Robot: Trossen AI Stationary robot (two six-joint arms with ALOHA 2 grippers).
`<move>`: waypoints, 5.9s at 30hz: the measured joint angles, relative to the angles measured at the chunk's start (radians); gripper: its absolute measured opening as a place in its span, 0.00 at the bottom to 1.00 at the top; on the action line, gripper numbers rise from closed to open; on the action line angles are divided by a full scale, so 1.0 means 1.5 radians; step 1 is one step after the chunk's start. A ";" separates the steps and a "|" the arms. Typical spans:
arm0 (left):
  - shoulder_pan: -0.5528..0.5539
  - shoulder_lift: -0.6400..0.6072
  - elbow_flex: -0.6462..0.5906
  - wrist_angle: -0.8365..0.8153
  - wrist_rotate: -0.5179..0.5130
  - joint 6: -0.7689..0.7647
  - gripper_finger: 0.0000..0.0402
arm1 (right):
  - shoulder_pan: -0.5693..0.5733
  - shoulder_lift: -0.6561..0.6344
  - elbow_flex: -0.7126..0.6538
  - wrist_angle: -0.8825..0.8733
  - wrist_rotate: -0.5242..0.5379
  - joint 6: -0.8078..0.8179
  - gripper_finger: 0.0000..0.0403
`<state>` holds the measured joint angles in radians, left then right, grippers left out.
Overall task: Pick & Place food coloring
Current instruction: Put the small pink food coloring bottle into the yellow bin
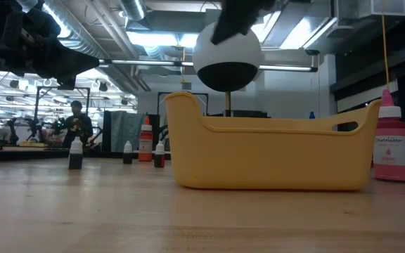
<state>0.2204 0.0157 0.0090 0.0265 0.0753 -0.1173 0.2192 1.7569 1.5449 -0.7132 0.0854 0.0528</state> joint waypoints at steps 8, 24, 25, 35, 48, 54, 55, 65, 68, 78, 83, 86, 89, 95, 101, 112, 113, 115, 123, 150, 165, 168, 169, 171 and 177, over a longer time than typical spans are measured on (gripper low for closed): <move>0.000 0.000 0.000 0.000 0.000 0.000 0.03 | -0.088 0.052 0.085 -0.025 -0.048 -0.073 0.30; 0.000 0.000 0.000 0.000 0.000 0.000 0.03 | -0.183 0.298 0.315 -0.111 -0.059 -0.215 0.39; 0.000 0.000 0.000 0.000 0.000 0.000 0.03 | -0.190 0.309 0.317 -0.107 -0.059 -0.216 0.41; 0.000 0.000 0.000 0.000 0.000 0.000 0.03 | -0.231 0.376 0.317 -0.069 -0.058 -0.216 0.56; 0.000 0.000 0.000 0.000 0.000 0.000 0.03 | -0.235 0.397 0.317 -0.049 -0.063 -0.208 0.56; 0.000 0.000 0.000 0.000 0.000 0.000 0.02 | -0.234 0.419 0.317 -0.041 -0.078 -0.198 0.56; 0.000 0.000 0.000 0.001 0.000 0.000 0.02 | -0.234 0.421 0.317 -0.040 -0.078 -0.198 0.56; 0.000 0.000 0.000 0.001 0.000 0.000 0.03 | -0.234 0.429 0.316 -0.044 -0.078 -0.198 0.52; 0.000 0.000 0.000 0.001 0.000 0.000 0.03 | -0.235 0.429 0.316 -0.045 -0.085 -0.198 0.46; 0.000 0.000 0.000 0.001 0.000 0.000 0.03 | -0.234 0.429 0.316 -0.046 -0.113 -0.198 0.16; 0.000 0.000 0.000 0.000 0.000 0.000 0.02 | -0.228 0.429 0.316 -0.046 -0.128 -0.202 0.15; 0.000 0.000 0.000 0.000 0.000 0.000 0.02 | -0.213 0.427 0.317 -0.065 -0.130 -0.215 0.16; 0.000 0.000 0.000 0.000 0.000 0.000 0.02 | -0.190 0.421 0.318 -0.106 -0.153 -0.216 0.18; 0.000 0.000 0.000 0.001 0.000 0.000 0.03 | -0.125 0.393 0.351 -0.228 -0.147 -0.218 0.15; 0.000 0.001 0.000 0.002 0.001 0.000 0.03 | -0.069 0.367 0.438 -0.230 -0.071 -0.248 0.17; 0.000 0.001 0.000 0.001 0.000 0.000 0.03 | 0.001 0.333 0.524 -0.350 -0.069 -0.196 0.16; 0.000 0.001 0.000 0.001 0.000 0.000 0.03 | 0.011 0.331 0.524 -0.378 -0.070 -0.183 0.16; 0.000 0.001 0.000 0.001 0.000 0.000 0.02 | 0.032 0.331 0.524 -0.399 -0.065 -0.157 0.16; 0.000 0.001 0.000 0.001 0.000 0.000 0.03 | 0.109 0.332 0.495 -0.438 -0.035 -0.080 0.16; 0.000 0.001 0.000 0.001 0.000 0.000 0.02 | 0.085 -0.048 -0.271 0.245 0.014 0.099 0.17; 0.000 0.003 0.000 0.002 0.000 0.000 0.03 | 0.085 0.095 -0.117 0.066 0.047 0.118 0.16; 0.000 0.003 0.000 0.002 0.000 0.000 0.03 | 0.081 0.105 -0.117 0.065 0.047 0.119 0.17; 0.000 0.003 0.000 0.002 0.000 0.000 0.03 | 0.079 0.108 -0.117 0.062 0.047 0.119 0.17; 0.000 0.003 0.000 0.001 0.000 0.000 0.03 | 0.074 0.118 -0.117 0.061 0.032 0.118 0.17; 0.000 0.003 0.000 0.001 0.000 0.000 0.02 | 0.058 0.131 -0.117 0.057 0.019 0.102 0.17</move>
<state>0.2203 0.0196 0.0089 0.0284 0.0757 -0.1177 0.3061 1.9537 1.3697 -0.6281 0.1136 0.2063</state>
